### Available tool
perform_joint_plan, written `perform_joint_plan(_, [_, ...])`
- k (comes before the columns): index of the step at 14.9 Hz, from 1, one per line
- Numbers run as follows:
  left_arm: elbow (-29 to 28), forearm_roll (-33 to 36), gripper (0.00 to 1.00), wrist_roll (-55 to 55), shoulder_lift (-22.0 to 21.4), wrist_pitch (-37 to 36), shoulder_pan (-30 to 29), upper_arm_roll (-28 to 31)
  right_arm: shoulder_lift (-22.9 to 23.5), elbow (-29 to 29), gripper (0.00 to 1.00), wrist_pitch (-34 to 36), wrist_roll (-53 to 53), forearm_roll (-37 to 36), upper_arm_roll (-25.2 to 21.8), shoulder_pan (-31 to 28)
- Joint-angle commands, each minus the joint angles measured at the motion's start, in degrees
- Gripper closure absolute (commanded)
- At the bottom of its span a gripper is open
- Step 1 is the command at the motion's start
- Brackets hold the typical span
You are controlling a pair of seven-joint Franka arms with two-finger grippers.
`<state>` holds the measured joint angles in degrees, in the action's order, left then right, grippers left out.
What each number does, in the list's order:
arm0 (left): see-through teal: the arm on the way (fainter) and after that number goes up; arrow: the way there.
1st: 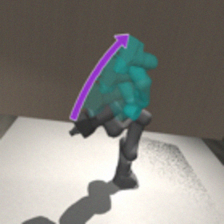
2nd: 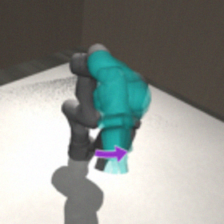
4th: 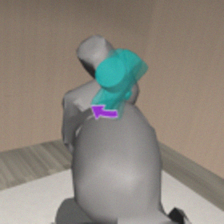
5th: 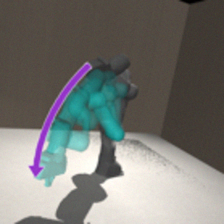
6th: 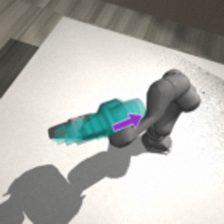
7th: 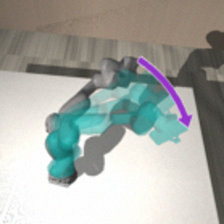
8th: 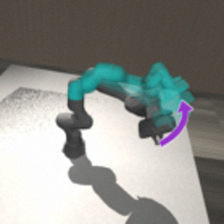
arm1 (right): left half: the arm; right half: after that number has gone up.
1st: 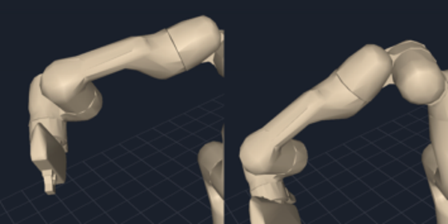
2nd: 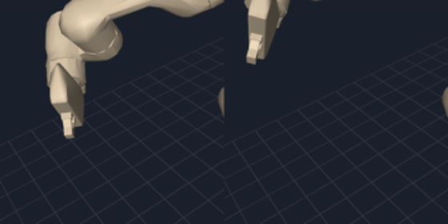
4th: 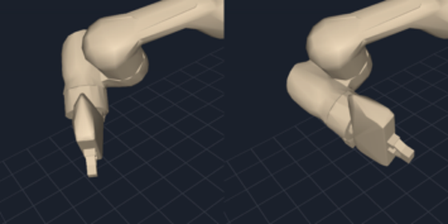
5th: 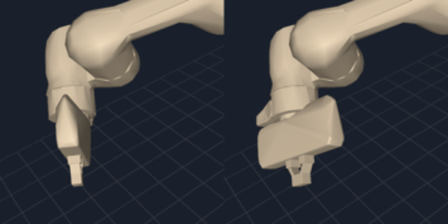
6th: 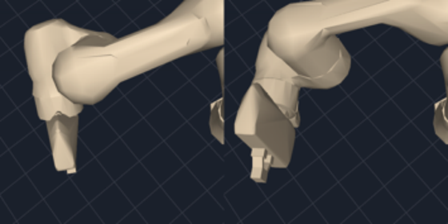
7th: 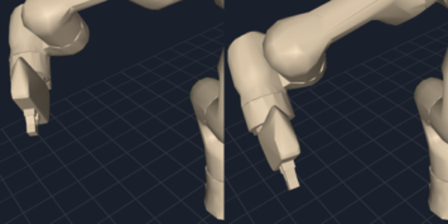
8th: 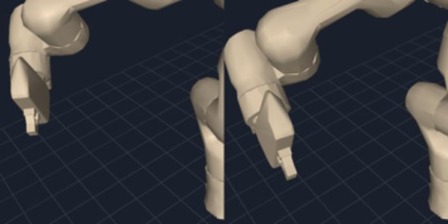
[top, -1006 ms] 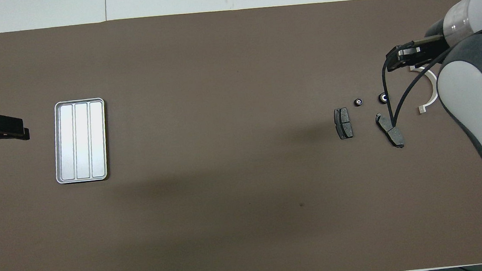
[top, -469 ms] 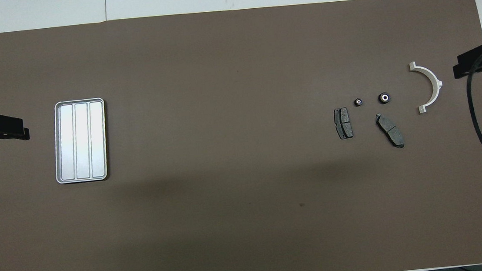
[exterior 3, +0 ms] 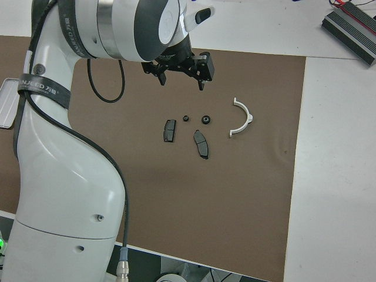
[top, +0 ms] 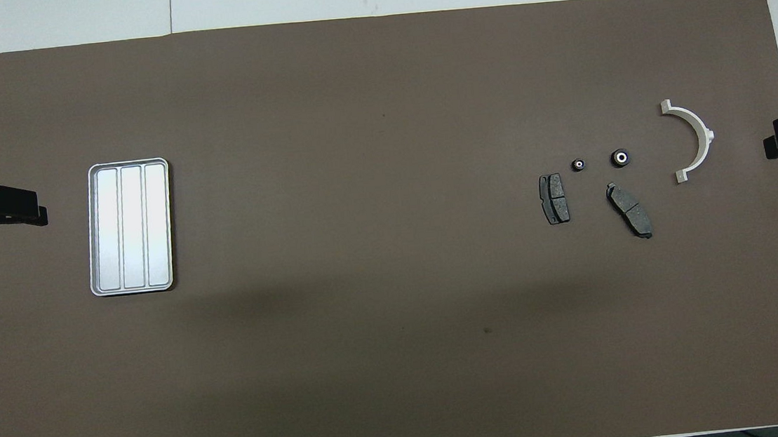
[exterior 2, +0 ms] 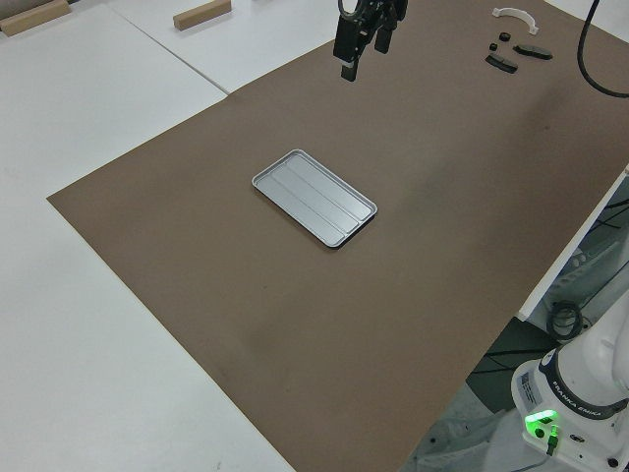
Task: Place bearing gear from tray to pile
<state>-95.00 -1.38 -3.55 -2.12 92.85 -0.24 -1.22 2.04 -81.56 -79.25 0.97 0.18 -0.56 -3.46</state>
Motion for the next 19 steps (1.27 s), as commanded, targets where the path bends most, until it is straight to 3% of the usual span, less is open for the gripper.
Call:
perform_joint_plan(1, [0.3,-0.7,0.0,-0.1,-0.3,-0.5,0.3,0.3,-2.8,-4.5,0.0,0.1,1.7,-0.5,0.6,-1.0])
perform_joint_plan(6, [0.3,-0.7,0.0,-0.1,-0.3,-0.5,0.3,0.3,-5.1,-6.8,0.0,-0.2,3.3,-0.5,0.6,-1.5])
perform_joint_plan(19, [0.3,-0.7,0.0,-0.1,-0.3,-0.5,0.3,0.3,-5.5,-7.3,0.0,-2.0,0.7,-0.2,0.6,-0.8])
